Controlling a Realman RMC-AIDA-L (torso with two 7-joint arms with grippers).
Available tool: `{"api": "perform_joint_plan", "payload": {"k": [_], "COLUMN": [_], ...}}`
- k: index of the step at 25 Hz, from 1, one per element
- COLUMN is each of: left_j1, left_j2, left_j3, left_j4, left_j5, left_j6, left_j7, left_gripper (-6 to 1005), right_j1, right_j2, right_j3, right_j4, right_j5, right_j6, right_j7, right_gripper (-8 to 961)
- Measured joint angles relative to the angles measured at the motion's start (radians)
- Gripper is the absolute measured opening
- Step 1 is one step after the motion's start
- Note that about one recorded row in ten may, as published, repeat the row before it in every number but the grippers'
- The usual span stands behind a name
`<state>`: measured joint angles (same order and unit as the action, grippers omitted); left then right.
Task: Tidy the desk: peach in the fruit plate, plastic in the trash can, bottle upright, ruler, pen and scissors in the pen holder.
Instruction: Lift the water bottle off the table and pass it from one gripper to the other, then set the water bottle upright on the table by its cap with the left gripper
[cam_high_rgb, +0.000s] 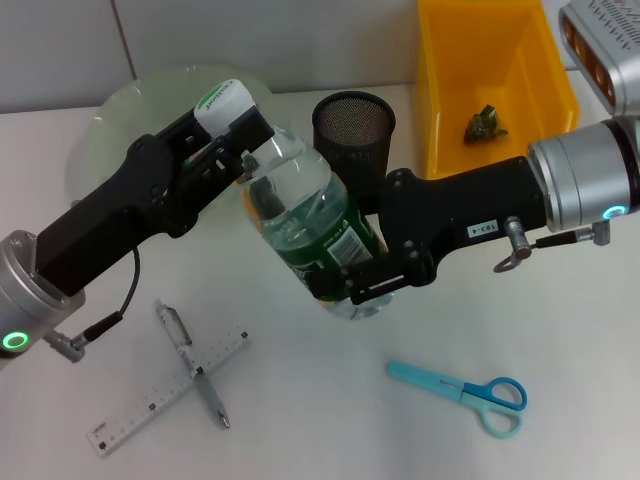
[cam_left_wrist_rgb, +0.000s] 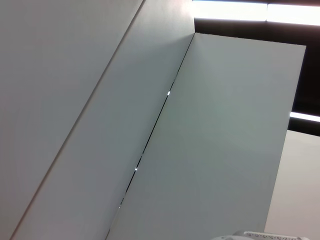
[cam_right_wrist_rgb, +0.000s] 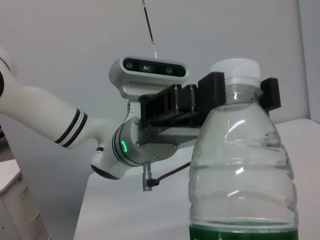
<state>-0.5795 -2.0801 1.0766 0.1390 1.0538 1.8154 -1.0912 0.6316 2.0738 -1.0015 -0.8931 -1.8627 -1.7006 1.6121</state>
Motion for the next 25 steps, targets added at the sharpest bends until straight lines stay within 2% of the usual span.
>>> {"api": "perform_joint_plan", "payload": {"k": [25], "left_j1": [-0.011], "left_j2": [0.003], "left_j3": [-0.012], "left_j4": [0.005], "left_j5": [-0.016], "left_j6": [0.001], "left_j7": [-0.002], "left_gripper": [435], "right_j1": [0.003], "right_j2": [0.003], "right_j3": [-0.014], "right_j4": [0.021], "right_j5": [-0.066], "right_j6": [0.015], "right_j7": [0.000], "right_gripper": [770]}}
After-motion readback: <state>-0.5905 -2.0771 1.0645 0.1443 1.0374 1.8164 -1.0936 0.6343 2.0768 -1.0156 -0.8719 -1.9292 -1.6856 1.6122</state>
